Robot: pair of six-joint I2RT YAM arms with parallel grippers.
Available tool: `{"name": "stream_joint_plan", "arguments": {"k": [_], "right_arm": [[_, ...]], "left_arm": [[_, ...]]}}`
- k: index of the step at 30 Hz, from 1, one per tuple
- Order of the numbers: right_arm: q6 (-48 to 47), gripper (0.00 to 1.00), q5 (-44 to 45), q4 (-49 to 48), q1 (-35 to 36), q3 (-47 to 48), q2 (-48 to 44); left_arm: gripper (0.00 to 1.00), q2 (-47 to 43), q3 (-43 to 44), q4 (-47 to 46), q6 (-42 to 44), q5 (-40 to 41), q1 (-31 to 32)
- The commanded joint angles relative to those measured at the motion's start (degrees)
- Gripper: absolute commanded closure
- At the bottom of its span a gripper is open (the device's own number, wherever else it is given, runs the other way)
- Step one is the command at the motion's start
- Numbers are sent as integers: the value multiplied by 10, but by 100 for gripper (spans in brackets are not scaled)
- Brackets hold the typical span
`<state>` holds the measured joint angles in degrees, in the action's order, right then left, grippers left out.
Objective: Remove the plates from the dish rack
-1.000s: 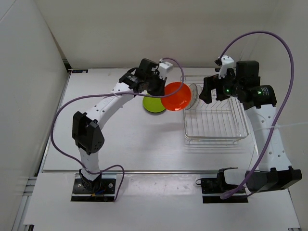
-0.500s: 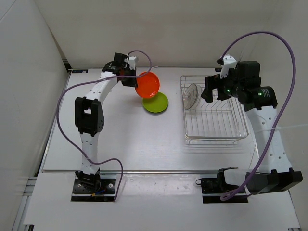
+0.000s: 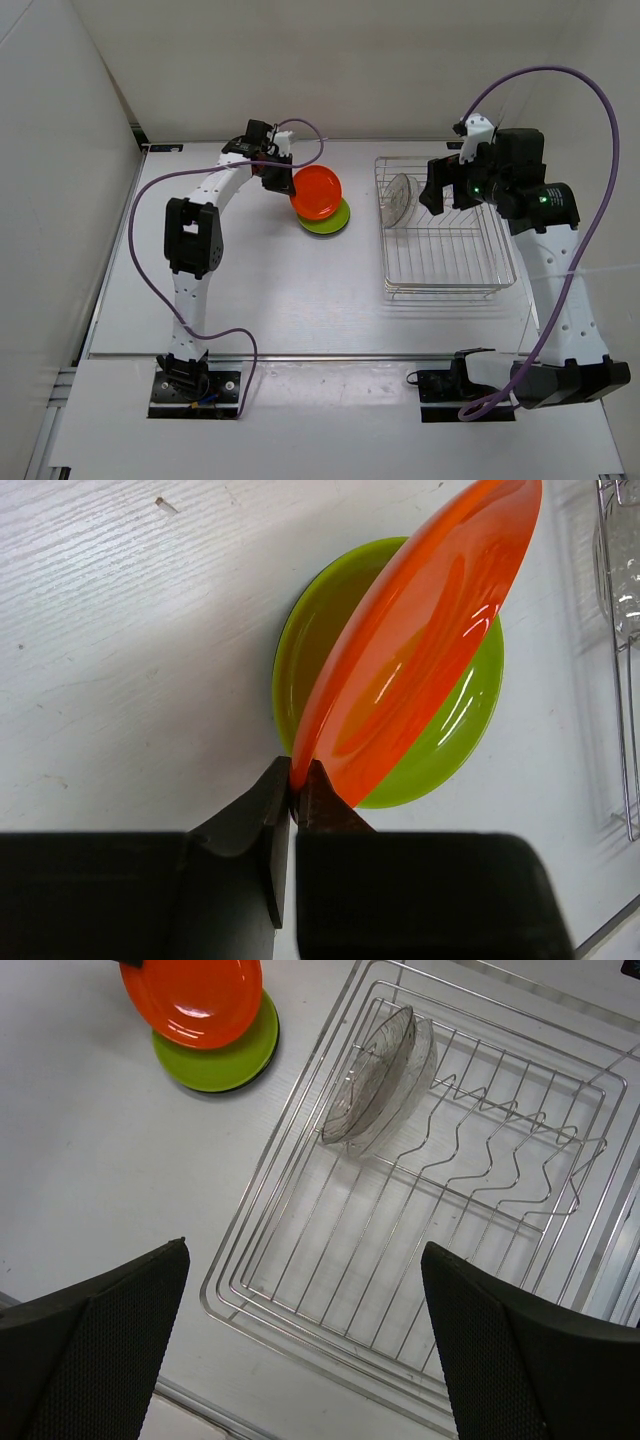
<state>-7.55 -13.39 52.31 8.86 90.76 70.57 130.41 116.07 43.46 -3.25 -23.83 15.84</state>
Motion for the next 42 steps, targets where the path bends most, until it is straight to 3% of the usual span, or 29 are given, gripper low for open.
{"name": "stream_joint_plan", "arguments": {"k": [1, 9, 13, 27, 34, 35, 36, 42], "right_arm": [[-3, 0, 6, -20, 1, -8, -16], [-3, 0, 0, -14, 1, -8, -21], [-9, 0, 0, -14, 1, -8, -26], [-9, 0, -5, -14, 1, -8, -37], [-9, 0, -10, -14, 1, -8, -37], [-9, 0, -10, -14, 1, -8, -37], [-9, 0, -10, -14, 1, -8, -37], [-9, 0, -16, -9, 1, -8, -37]], "left_arm": [[89, -16, 19, -7, 3, -18, 5], [89, -10, 19, -7, 3, 19, 22], [80, -10, 14, -7, -4, 38, 33], [75, -21, -3, -13, -4, 76, 39], [65, -26, -8, -13, -4, 81, 39], [57, -37, -8, -13, -4, 87, 39], [57, -37, -8, -13, -4, 87, 39], [32, -59, -27, -13, -4, 99, 39]]}}
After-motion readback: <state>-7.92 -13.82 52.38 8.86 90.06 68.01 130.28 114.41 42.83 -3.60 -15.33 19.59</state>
